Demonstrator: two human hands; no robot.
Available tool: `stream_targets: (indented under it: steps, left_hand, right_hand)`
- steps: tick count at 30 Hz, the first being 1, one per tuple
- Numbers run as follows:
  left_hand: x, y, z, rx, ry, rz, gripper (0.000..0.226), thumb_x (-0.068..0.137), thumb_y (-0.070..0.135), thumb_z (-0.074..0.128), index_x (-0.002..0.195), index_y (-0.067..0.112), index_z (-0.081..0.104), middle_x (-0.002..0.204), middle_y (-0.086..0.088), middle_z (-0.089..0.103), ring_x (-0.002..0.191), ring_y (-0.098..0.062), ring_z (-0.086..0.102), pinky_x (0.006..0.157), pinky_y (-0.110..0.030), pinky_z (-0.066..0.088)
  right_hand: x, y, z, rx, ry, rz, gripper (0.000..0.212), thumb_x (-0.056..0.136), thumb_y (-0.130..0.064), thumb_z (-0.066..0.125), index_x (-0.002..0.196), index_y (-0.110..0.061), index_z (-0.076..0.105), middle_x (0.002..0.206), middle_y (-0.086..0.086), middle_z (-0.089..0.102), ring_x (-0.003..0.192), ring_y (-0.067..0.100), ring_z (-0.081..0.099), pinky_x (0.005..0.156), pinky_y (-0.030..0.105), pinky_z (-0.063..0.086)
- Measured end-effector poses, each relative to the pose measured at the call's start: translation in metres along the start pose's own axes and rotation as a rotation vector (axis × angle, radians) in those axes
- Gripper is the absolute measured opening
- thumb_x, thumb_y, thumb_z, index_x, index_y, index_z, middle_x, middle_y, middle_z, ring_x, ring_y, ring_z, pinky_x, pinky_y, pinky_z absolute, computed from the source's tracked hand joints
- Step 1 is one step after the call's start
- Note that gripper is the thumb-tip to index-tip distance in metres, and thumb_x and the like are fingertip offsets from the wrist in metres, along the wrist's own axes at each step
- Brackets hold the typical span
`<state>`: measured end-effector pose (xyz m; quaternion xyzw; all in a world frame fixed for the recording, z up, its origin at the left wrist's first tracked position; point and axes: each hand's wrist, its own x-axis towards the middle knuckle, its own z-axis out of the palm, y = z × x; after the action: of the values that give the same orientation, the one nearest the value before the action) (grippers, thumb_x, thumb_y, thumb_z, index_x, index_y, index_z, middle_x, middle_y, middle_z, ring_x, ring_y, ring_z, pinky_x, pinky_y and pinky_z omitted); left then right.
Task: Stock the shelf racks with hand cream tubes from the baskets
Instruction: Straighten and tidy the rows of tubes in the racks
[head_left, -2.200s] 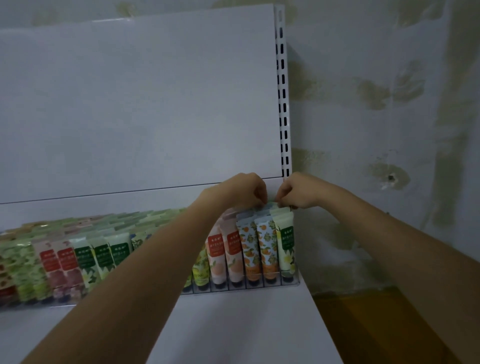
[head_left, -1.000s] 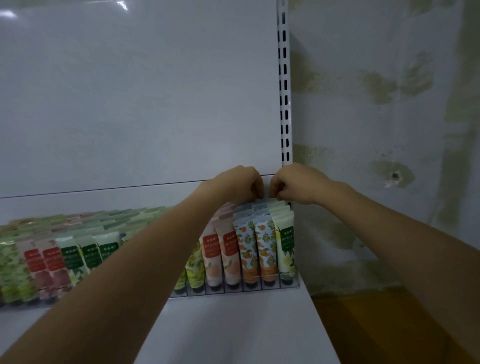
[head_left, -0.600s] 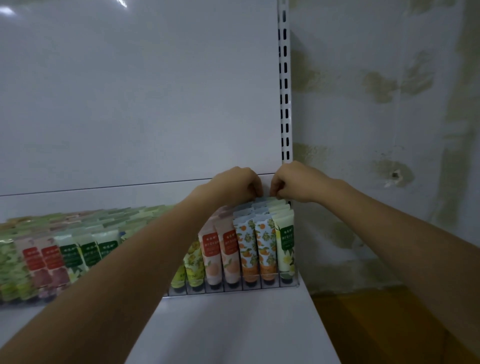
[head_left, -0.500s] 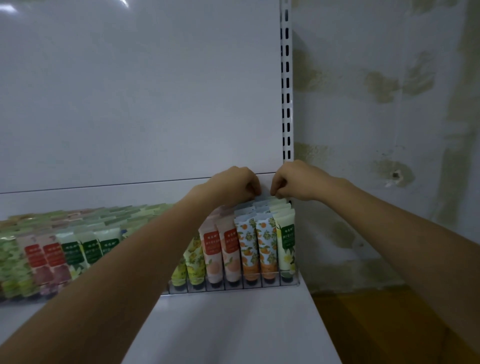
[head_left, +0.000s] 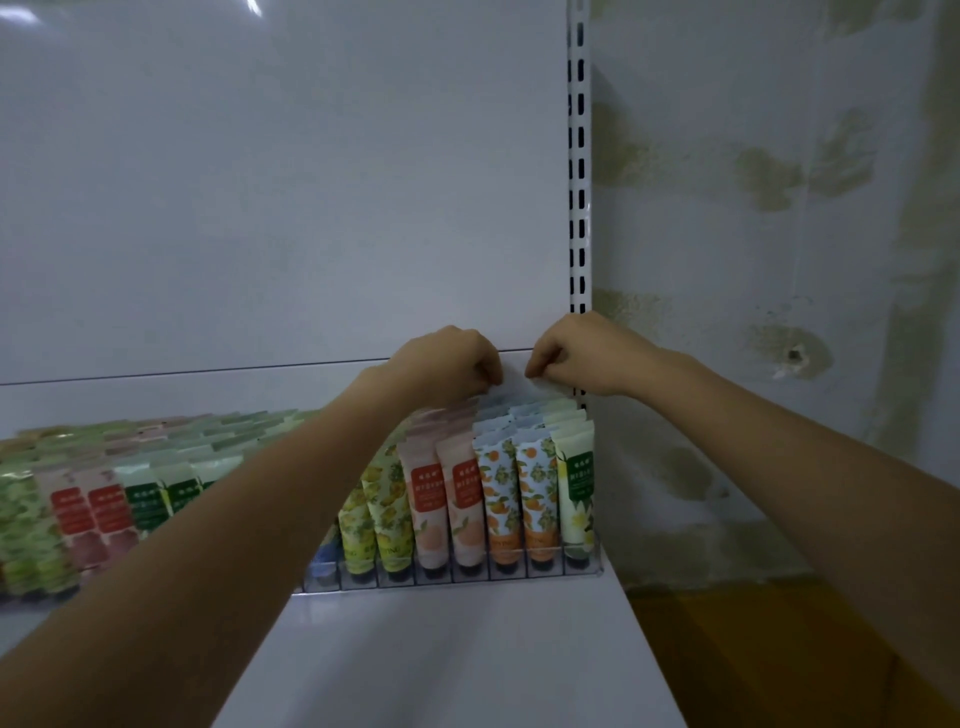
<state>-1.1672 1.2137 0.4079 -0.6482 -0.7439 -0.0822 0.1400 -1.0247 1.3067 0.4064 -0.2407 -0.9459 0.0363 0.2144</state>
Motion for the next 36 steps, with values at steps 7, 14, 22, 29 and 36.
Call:
stream_targets:
  steps: [7, 14, 22, 29, 36]
  left_hand:
    - [-0.001, 0.000, 0.000, 0.073, -0.082, -0.012, 0.023, 0.090, 0.020, 0.052, 0.109, 0.026, 0.066, 0.117, 0.001, 0.064, 0.107, -0.021, 0.057, 0.093, -0.036, 0.047]
    - [-0.002, 0.003, -0.002, 0.068, -0.119, 0.016, 0.026, 0.092, 0.021, 0.049, 0.112, 0.022, 0.065, 0.118, 0.001, 0.064, 0.107, -0.021, 0.056, 0.094, -0.039, 0.046]
    - [-0.002, 0.000, 0.000, 0.065, -0.109, 0.017, 0.024, 0.092, 0.022, 0.052, 0.111, 0.023, 0.065, 0.118, 0.001, 0.064, 0.108, -0.020, 0.056, 0.095, -0.038, 0.046]
    - [-0.009, -0.003, 0.002, 0.050, -0.006, 0.031, 0.024, 0.093, 0.022, 0.050, 0.113, 0.022, 0.064, 0.122, 0.002, 0.060, 0.112, -0.019, 0.053, 0.094, -0.037, 0.045]
    - [-0.024, -0.011, -0.019, -0.014, -0.094, 0.014, 0.022, 0.092, 0.017, 0.054, 0.110, 0.017, 0.067, 0.116, 0.001, 0.064, 0.082, -0.007, 0.046, 0.076, -0.018, 0.034]
  right_hand:
    - [0.003, -0.006, 0.009, -0.063, -0.144, -0.045, 0.037, 0.091, -0.001, 0.044, 0.116, -0.018, 0.066, 0.121, -0.002, 0.064, 0.106, 0.013, 0.059, 0.092, 0.025, 0.047]
    - [0.001, -0.005, 0.010, -0.051, -0.148, -0.040, 0.038, 0.091, -0.001, 0.043, 0.118, -0.016, 0.065, 0.123, -0.002, 0.063, 0.109, 0.013, 0.057, 0.088, 0.018, 0.041]
    - [0.001, -0.005, 0.012, -0.046, -0.136, -0.037, 0.038, 0.091, -0.002, 0.042, 0.118, -0.017, 0.064, 0.123, -0.002, 0.062, 0.110, 0.013, 0.056, 0.086, 0.017, 0.039]
    - [-0.004, -0.008, 0.012, -0.077, -0.110, -0.047, 0.037, 0.092, -0.005, 0.042, 0.120, -0.018, 0.063, 0.125, 0.000, 0.061, 0.109, 0.016, 0.057, 0.088, 0.022, 0.042]
    - [-0.011, -0.019, 0.000, 0.002, -0.067, -0.078, 0.038, 0.093, -0.005, 0.039, 0.119, -0.020, 0.064, 0.131, 0.000, 0.056, 0.090, 0.005, 0.054, 0.073, 0.015, 0.040]
